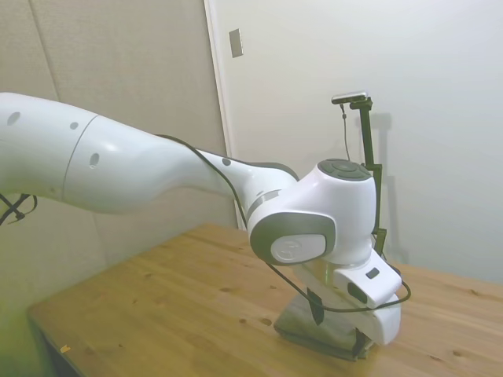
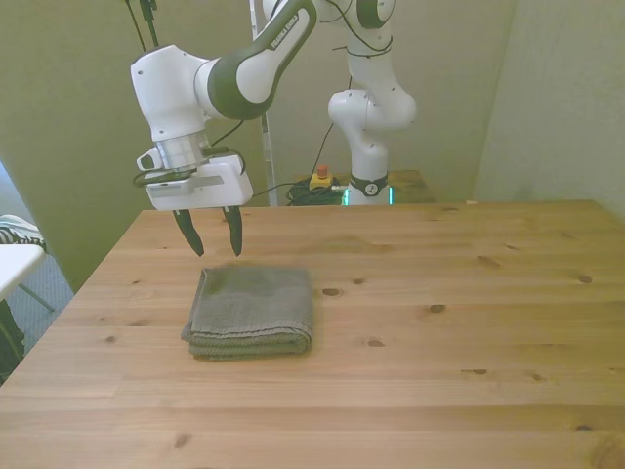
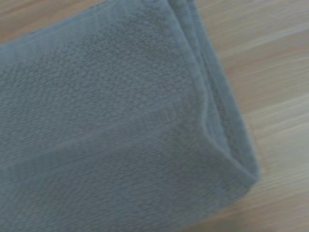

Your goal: Unfold the towel

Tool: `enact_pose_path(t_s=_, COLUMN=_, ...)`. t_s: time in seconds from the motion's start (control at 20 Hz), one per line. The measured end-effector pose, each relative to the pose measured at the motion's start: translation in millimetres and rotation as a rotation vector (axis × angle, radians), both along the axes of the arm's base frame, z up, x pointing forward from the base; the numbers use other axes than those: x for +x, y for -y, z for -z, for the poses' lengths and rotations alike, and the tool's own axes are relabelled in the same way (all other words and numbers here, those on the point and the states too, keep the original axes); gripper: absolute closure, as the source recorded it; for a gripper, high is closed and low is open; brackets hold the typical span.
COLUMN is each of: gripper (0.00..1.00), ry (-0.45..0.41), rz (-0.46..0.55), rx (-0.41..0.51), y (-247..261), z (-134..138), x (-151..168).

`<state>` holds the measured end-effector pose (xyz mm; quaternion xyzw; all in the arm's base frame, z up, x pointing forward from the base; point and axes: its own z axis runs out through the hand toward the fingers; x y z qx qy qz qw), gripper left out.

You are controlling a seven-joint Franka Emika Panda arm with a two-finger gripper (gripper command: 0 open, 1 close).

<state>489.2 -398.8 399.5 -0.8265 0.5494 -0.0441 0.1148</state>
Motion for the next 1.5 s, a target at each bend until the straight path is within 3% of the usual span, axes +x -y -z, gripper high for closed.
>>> enact_pose_path(t_s=0.2, gripper=0.0, ry=0.021, rz=0.002, rx=0.073, y=26.5, z=23.4, x=9.4)
enact_pose_path(t_s=0.65, gripper=0.0, ry=0.097, rz=-0.075, rx=0.198, y=37.5, z=13.5, x=14.3)
enact_pose_path(t_s=0.7, gripper=1.0, ry=0.111, rz=-0.082, rx=0.205, y=39.4, z=15.5, x=13.3)
enact_pose_path(t_s=1.5, gripper=1.0, ry=0.126, rz=-0.13, rx=0.223, y=42.2, z=32.6, x=-0.3)
